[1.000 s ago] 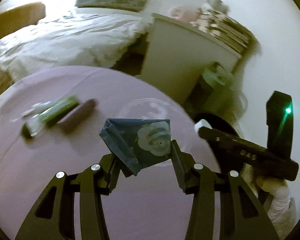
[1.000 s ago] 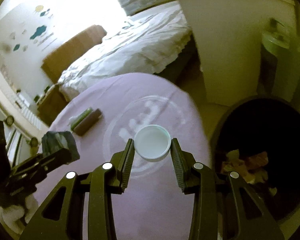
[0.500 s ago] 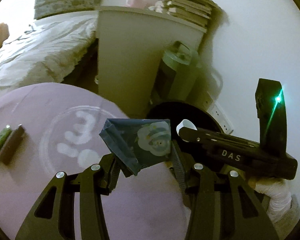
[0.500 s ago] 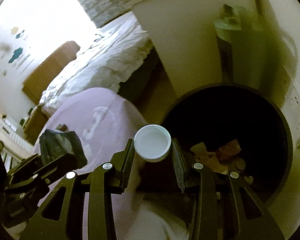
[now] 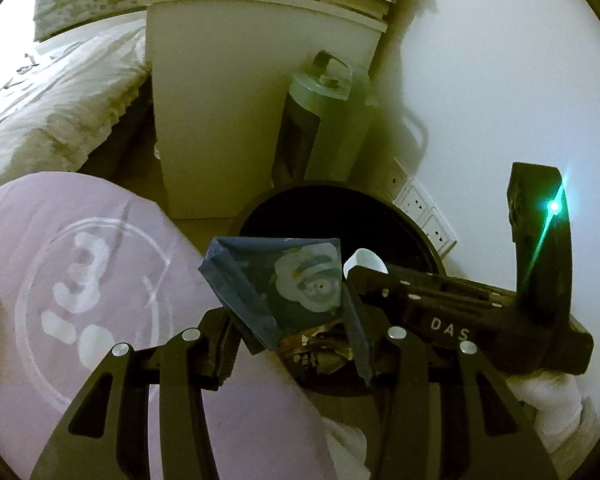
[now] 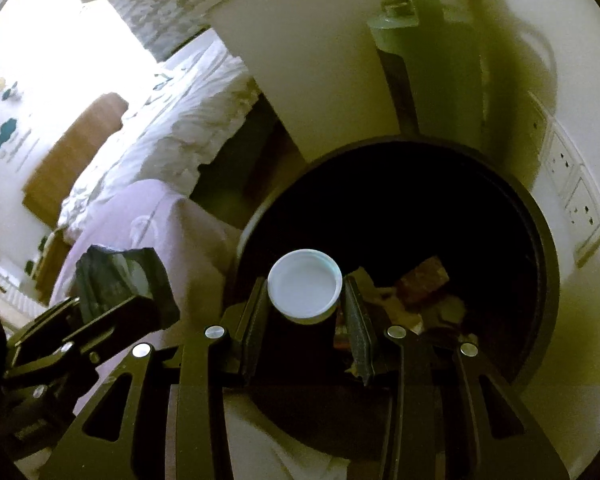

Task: Collect trash
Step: 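Open both grippers over the black bin to drop the packet and cup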

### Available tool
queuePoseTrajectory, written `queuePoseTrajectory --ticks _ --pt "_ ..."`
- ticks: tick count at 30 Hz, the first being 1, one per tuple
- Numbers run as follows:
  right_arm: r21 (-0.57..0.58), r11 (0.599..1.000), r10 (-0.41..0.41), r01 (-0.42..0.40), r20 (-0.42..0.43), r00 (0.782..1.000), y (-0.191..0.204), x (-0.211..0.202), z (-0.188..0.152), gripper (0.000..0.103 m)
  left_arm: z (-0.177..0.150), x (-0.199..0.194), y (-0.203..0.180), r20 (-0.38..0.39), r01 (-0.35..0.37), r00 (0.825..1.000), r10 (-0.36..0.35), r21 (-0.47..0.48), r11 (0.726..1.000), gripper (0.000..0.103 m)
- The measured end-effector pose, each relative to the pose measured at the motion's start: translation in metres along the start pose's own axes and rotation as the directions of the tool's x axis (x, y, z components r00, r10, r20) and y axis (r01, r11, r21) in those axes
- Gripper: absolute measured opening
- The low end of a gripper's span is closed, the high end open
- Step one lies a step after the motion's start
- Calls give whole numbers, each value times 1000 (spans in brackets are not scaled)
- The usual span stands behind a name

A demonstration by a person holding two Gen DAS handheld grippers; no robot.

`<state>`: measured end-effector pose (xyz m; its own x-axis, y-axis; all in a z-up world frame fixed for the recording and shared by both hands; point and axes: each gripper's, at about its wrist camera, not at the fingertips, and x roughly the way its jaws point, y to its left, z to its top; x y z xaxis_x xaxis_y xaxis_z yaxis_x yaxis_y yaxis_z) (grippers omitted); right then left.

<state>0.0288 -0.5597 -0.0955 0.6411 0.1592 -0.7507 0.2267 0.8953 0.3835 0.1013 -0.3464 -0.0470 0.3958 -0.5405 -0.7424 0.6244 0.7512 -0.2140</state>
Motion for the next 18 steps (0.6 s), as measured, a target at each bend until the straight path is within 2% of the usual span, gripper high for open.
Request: queuePoseTrajectory --ticks 18 --pt "52 998 -38 38 -3 999 -22 3 -4 38 13 19 -15 -24 26 999 -26 30 999 47"
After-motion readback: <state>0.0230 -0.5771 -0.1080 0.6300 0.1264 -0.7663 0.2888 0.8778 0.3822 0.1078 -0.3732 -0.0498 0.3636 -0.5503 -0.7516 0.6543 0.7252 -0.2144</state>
